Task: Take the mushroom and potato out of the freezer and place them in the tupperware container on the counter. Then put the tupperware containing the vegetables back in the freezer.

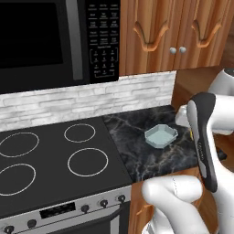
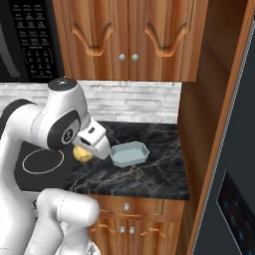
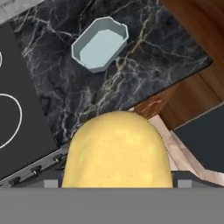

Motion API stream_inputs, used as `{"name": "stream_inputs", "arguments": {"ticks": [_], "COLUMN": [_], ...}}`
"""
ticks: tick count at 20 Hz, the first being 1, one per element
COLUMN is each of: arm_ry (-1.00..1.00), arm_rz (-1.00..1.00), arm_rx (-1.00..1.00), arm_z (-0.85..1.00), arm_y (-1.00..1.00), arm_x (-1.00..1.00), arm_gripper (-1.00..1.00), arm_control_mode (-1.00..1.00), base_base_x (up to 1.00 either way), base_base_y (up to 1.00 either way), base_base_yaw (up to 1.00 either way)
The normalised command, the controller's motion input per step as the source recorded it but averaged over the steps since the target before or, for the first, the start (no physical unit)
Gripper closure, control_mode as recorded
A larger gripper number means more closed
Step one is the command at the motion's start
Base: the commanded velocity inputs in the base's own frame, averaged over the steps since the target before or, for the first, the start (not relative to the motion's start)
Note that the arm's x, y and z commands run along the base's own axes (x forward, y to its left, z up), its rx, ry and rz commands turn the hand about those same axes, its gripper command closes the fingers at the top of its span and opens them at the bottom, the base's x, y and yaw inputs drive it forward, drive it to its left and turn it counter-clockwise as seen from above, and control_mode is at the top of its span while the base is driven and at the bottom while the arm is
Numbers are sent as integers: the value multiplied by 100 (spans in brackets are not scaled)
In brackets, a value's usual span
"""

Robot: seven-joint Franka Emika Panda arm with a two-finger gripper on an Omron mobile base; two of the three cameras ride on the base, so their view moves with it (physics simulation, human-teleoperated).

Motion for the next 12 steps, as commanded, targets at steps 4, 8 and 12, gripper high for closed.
{"name": "stream_inputs", "arguments": {"ticks": [4,8,12], "arm_ry": [0,0,6], "arm_rz": [-1,0,-1], "arm_rx": [0,0,0], "arm_z": [-55,-43,-56], "arm_y": [0,1,0], "arm_x": [100,100,100], "arm_gripper": [100,100,100], "arm_control_mode": [-100,-100,-100], "base_base_x": [0,0,0], "base_base_y": [0,0,0], "base_base_yaw": [0,0,0]}}
